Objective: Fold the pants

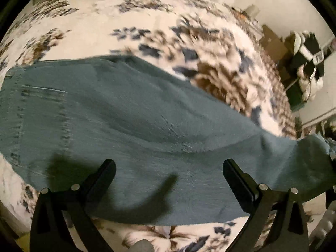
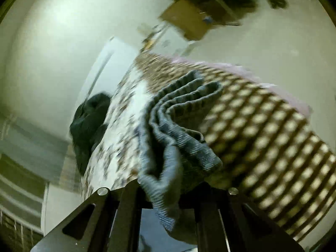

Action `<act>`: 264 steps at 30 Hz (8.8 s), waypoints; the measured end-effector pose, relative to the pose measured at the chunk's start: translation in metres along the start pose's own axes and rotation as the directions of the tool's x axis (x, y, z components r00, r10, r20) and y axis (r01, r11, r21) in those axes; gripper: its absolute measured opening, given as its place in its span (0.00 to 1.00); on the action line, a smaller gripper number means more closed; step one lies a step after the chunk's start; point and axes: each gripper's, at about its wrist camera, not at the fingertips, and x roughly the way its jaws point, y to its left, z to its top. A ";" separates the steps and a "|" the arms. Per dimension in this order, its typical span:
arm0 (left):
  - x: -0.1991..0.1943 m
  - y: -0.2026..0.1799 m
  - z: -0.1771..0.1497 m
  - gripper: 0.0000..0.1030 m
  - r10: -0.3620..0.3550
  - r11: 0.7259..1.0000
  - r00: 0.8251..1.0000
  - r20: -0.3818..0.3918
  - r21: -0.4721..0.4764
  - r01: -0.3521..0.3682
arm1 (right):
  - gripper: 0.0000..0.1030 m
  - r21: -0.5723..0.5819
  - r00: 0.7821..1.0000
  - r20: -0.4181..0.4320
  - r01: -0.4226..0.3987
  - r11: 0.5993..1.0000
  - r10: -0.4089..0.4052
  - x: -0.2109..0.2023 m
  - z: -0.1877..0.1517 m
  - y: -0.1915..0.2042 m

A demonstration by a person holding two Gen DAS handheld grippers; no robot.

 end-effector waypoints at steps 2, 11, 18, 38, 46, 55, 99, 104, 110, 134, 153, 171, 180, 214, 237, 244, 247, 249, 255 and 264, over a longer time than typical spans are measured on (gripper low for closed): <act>-0.018 0.017 0.005 1.00 -0.012 1.000 1.000 0.010 -0.029 0.012 | 0.09 -0.064 0.999 -0.040 -0.032 0.997 0.029 0.014 -0.017 0.044; -0.068 0.124 0.015 1.00 0.021 0.994 0.999 0.032 -0.109 -0.018 | 0.09 -0.246 0.939 -0.337 -0.152 0.957 0.063 0.130 -0.175 0.180; -0.080 0.199 0.012 1.00 0.092 0.981 0.994 0.051 -0.178 -0.081 | 0.09 -0.477 0.849 -0.514 -0.163 0.864 -0.124 0.216 -0.327 0.223; 0.029 0.117 0.078 1.00 0.169 0.985 0.984 -0.059 0.047 -0.166 | 0.76 -0.516 0.708 -0.405 0.345 0.784 -0.579 0.201 -0.216 0.139; 0.046 0.129 0.079 1.00 0.206 0.977 0.973 -0.108 0.080 -0.198 | 0.76 -0.558 0.671 -0.378 0.385 0.735 -0.638 0.216 -0.213 0.116; -0.002 0.142 0.070 1.00 0.167 0.986 0.985 -0.051 0.006 -0.167 | 0.76 -0.612 0.647 -0.338 0.401 0.682 -0.684 0.204 -0.207 0.130; -0.033 0.379 -0.030 0.52 -0.012 0.636 0.933 0.361 -0.717 0.286 | 1.00 -0.583 0.692 -0.328 0.387 0.714 -0.643 0.184 -0.282 0.207; -0.043 0.386 -0.047 0.33 -0.063 0.591 0.891 0.449 -0.703 0.396 | 1.00 -0.573 0.688 -0.345 0.385 0.724 -0.639 0.187 -0.284 0.205; -0.036 0.396 -0.052 0.43 -0.084 0.595 0.891 0.446 -0.695 0.404 | 1.00 -0.574 0.666 -0.371 0.383 0.724 -0.647 0.191 -0.289 0.195; -0.139 0.248 0.017 0.25 -0.052 0.953 0.807 0.588 -0.213 0.216 | 1.00 -0.576 0.680 -0.315 0.417 0.703 -0.662 0.186 -0.286 0.183; -0.124 -0.010 0.002 0.24 -0.434 0.901 0.780 0.451 0.230 0.368 | 1.00 -0.415 0.686 -0.248 0.563 0.715 -0.684 0.090 -0.151 0.053; 0.011 -0.160 -0.042 0.25 -0.325 0.886 0.939 0.116 0.384 0.259 | 1.00 -0.247 0.560 -0.173 0.772 0.586 -0.810 0.043 -0.048 -0.102; 0.010 -0.177 -0.036 0.62 -0.233 0.904 0.971 0.047 0.380 0.198 | 1.00 -0.244 0.575 -0.180 0.760 0.602 -0.798 0.041 -0.040 -0.099; 0.017 0.032 0.033 0.89 0.010 1.000 0.999 -0.038 0.020 -0.010 | 0.22 -0.146 0.842 -0.460 0.241 0.959 -0.282 0.111 -0.071 -0.003; 0.085 0.053 0.118 0.37 -0.294 0.943 0.951 -0.099 -0.195 0.271 | 0.83 -0.131 0.780 -0.524 0.325 0.937 -0.343 0.116 -0.030 -0.064; 0.026 0.056 0.073 0.86 -0.282 0.951 0.959 -0.020 -0.137 0.276 | 0.91 0.142 0.826 -0.556 0.208 0.968 -0.096 0.083 -0.063 -0.100; 0.025 0.054 0.043 0.86 -0.284 0.953 0.958 -0.044 -0.120 0.278 | 0.91 0.178 0.826 -0.562 0.165 0.970 -0.037 0.091 -0.088 -0.104; 0.037 0.055 0.026 0.86 -0.288 0.952 0.954 -0.086 -0.136 0.275 | 0.91 0.169 0.835 -0.551 0.115 0.979 -0.003 0.101 -0.100 -0.102; 0.059 0.060 0.003 0.87 -0.314 0.937 0.944 -0.105 -0.195 0.290 | 0.96 0.190 0.862 -0.495 -0.019 0.982 0.113 0.127 -0.107 -0.083; 0.070 0.052 0.009 0.99 -0.331 0.940 0.934 -0.135 -0.140 0.312 | 0.96 0.262 0.839 -0.509 -0.061 0.963 0.192 0.145 -0.118 -0.075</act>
